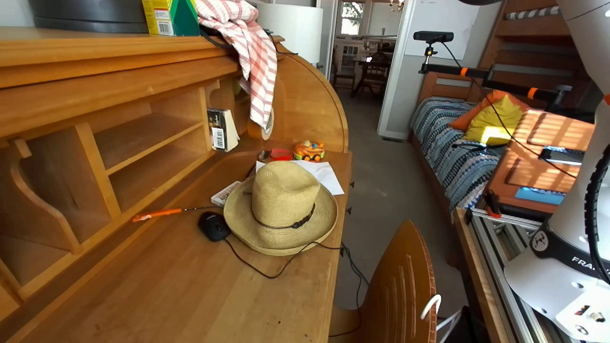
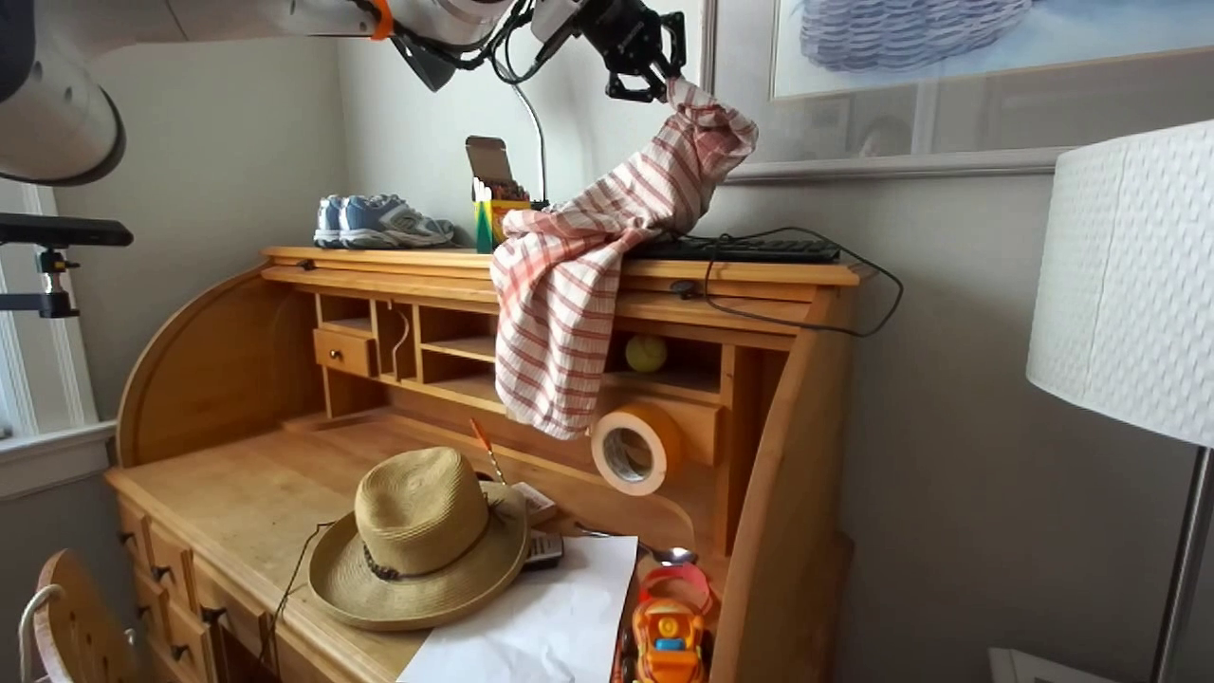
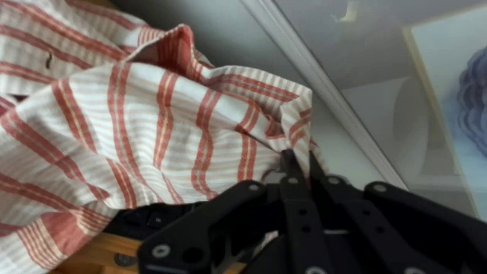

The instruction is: Put the towel on the top of the dresser

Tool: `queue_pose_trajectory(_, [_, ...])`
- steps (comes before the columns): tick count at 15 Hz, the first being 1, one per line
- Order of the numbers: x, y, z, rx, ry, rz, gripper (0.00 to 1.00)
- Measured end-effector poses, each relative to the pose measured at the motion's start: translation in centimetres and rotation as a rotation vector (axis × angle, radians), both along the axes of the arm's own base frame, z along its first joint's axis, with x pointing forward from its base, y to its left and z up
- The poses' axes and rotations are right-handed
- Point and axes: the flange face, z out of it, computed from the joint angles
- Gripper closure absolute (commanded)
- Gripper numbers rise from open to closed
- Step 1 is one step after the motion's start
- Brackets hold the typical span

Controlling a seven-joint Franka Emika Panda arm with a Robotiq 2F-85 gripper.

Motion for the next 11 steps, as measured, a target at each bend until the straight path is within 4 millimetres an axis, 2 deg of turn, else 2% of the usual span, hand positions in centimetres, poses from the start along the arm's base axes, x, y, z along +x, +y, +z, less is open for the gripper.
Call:
queue_pose_trajectory(1, [-0.2,-1.2,-0.6,-0.011,0.025,-0.024,0.68])
queue_pose_trajectory(4, [-0.7,-3.1,-2.0,-0.034,0.091,-0.052,0.48])
queue_pose_trajectory(7, [-0.8,-2.6,-1.2,-0.087,0.102,0.004,0.23])
queue_pose_trajectory(9, [-1.1,-1.3,0.5,-0.152,0.101,0.074,0.1])
queue_pose_trajectory(10, [-1.4,-0.4,1.8,-0.199,0.102,0.112,0.26])
queue_pose_trajectory(11, [-1.9,0.8,3.3,-0.252,0.101,0.145,0.19])
